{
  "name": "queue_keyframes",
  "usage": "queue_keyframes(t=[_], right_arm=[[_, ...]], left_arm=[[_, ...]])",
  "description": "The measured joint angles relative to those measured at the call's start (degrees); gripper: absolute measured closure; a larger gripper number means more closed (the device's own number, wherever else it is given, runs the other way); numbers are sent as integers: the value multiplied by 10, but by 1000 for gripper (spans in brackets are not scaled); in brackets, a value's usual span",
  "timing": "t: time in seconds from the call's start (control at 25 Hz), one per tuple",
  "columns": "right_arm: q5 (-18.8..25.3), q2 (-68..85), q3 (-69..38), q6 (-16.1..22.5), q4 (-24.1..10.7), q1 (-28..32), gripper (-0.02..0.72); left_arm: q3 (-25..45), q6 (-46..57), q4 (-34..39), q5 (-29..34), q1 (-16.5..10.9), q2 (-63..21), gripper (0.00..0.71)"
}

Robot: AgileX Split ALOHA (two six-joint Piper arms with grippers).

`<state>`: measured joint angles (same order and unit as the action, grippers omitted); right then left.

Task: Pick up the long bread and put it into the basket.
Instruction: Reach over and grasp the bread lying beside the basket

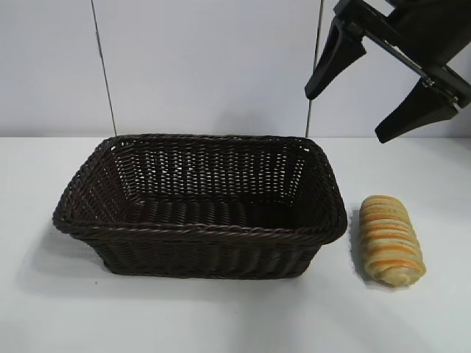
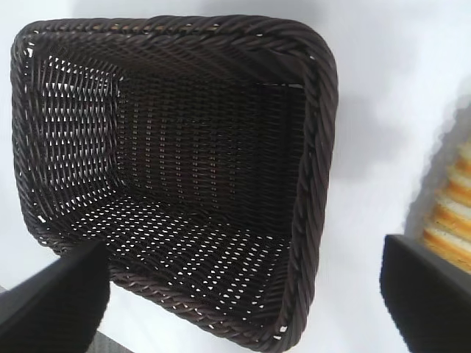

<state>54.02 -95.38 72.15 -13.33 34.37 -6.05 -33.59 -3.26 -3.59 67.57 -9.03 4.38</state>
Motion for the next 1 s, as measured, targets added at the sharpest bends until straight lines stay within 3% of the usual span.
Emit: queue_keyframes(t=[0.24,0.8,0.92,1.0], right_arm=[[-2,0,0,-9,-1,0,9],[-6,0,0,-13,-3,0,9],[0,0,1,-13,-16,0,9],[11,0,6,-13,-48,0,9]], left_arm=[[43,1,-6,-4,5,0,16],[46,1,-16,-7,12,-53,16],[54,0,-15,-21,23,-53,16],[58,0,-11,-22,30,-53,16]])
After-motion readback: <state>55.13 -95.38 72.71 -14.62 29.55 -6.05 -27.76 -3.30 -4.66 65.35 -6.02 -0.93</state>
